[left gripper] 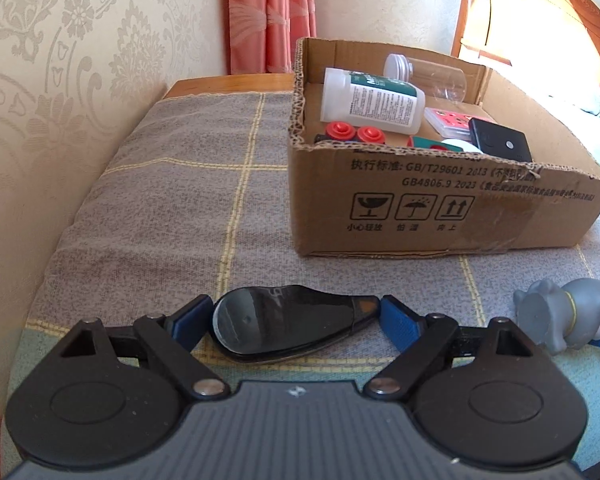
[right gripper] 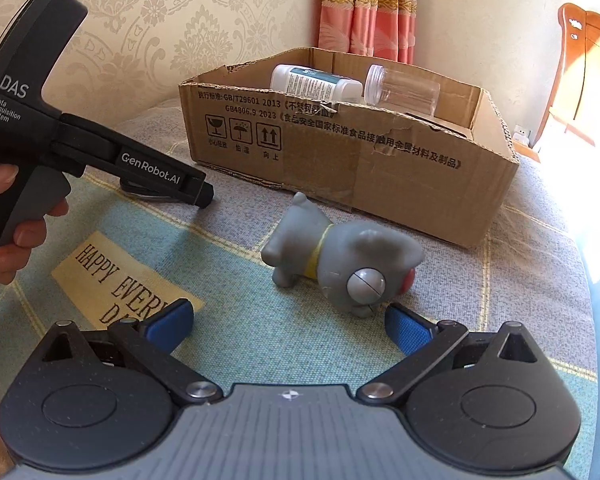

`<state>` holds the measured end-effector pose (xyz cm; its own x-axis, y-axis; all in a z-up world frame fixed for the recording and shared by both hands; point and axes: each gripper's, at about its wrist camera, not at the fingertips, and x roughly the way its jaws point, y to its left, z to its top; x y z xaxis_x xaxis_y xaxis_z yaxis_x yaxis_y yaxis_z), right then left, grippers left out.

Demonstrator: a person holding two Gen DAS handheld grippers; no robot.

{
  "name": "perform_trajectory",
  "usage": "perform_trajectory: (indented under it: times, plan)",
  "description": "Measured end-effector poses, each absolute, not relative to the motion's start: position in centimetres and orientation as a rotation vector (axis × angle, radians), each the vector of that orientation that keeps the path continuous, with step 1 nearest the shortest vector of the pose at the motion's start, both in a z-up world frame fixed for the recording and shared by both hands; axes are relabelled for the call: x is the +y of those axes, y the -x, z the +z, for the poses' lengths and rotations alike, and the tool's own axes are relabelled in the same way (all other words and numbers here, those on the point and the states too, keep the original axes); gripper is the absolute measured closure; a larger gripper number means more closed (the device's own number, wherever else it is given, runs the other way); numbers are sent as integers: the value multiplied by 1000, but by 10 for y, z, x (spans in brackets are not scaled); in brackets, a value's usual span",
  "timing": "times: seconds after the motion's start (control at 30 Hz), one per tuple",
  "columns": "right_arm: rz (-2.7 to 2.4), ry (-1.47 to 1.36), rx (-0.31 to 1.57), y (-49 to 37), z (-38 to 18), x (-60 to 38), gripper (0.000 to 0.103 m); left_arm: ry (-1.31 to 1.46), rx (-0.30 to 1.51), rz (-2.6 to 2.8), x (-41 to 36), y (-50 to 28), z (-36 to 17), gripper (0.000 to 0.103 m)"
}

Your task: Organize rigid objects

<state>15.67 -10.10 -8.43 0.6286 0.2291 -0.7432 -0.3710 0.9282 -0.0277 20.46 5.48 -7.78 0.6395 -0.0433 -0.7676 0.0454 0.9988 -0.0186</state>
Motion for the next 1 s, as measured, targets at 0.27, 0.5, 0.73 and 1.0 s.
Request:
perform_trajectory:
  times: [0.27,0.5,0.73,1.0]
  plan:
    - [200,109,816,-177,-82,-101,0,-7,873,-66,58,-204,-78,14]
    - [156,151,799,-187,-77,-94,14,-27,873,-101,52,-205,-78,14]
    - [154,147,807,-186,-73,-102,24,-54,865,-147,52,-201,-73,14]
    - [228,180,806,-181,-58,-106,25,-84,858,-204,50,-194,-59,14]
